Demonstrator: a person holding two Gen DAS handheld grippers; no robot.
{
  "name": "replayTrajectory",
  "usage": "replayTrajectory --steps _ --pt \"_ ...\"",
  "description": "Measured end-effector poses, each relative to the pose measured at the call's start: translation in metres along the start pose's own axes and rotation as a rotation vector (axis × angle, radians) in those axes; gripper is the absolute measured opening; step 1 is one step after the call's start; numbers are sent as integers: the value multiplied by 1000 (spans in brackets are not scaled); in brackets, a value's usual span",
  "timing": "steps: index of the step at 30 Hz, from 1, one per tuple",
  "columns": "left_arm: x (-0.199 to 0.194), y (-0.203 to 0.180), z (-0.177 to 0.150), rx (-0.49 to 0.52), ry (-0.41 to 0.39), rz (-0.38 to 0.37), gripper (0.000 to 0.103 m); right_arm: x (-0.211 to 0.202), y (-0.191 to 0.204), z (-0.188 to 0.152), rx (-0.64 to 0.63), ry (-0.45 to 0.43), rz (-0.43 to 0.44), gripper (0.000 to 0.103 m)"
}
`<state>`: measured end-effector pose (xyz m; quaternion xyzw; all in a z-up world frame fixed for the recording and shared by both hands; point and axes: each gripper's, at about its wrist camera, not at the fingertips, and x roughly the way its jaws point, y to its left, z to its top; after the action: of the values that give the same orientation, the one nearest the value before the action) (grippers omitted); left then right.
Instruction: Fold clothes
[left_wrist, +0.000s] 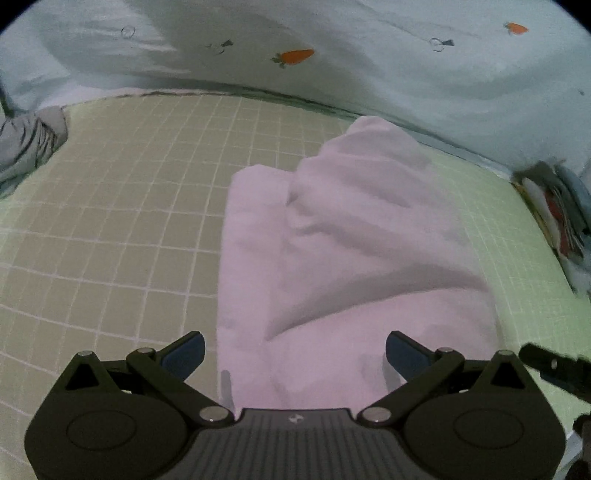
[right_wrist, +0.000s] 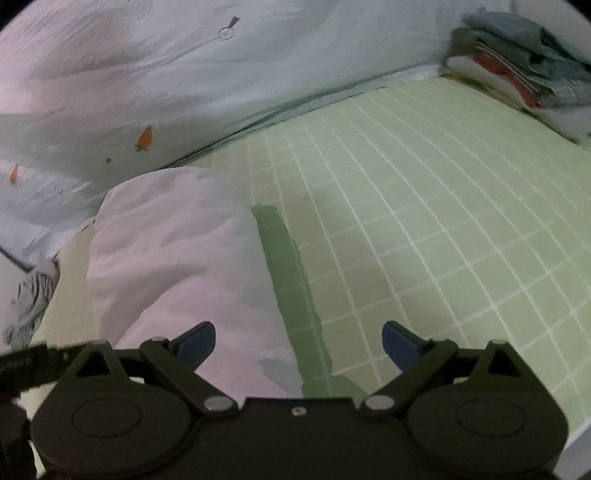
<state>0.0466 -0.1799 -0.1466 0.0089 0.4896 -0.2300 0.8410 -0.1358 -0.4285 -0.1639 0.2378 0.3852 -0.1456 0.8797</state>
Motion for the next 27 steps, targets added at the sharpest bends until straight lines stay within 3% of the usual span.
replayTrajectory --steps 9,11,12,16,18,24,27 --pt "19 -12 23 24 -23 -11 101 27 -13 10 -25 62 6 101" --pt "23 -13 28 25 -14 -23 93 31 -15 11 -24 66 1 101" --pt "25 -13 30 26 -10 -30 84 32 -15 11 -22 68 -3 101" --pt "34 -14 39 27 8 -55 33 38 -16 13 -17 75 -14 102" --pt "38 -15 44 28 17 -67 18 40 -16 13 -18 77 -20 102" --pt "-11 -2 48 -20 -24 -133 11 43 -8 18 -18 60 -29 102" --pt "-31 12 50 -66 -44 -126 11 43 3 19 -34 50 -14 102"
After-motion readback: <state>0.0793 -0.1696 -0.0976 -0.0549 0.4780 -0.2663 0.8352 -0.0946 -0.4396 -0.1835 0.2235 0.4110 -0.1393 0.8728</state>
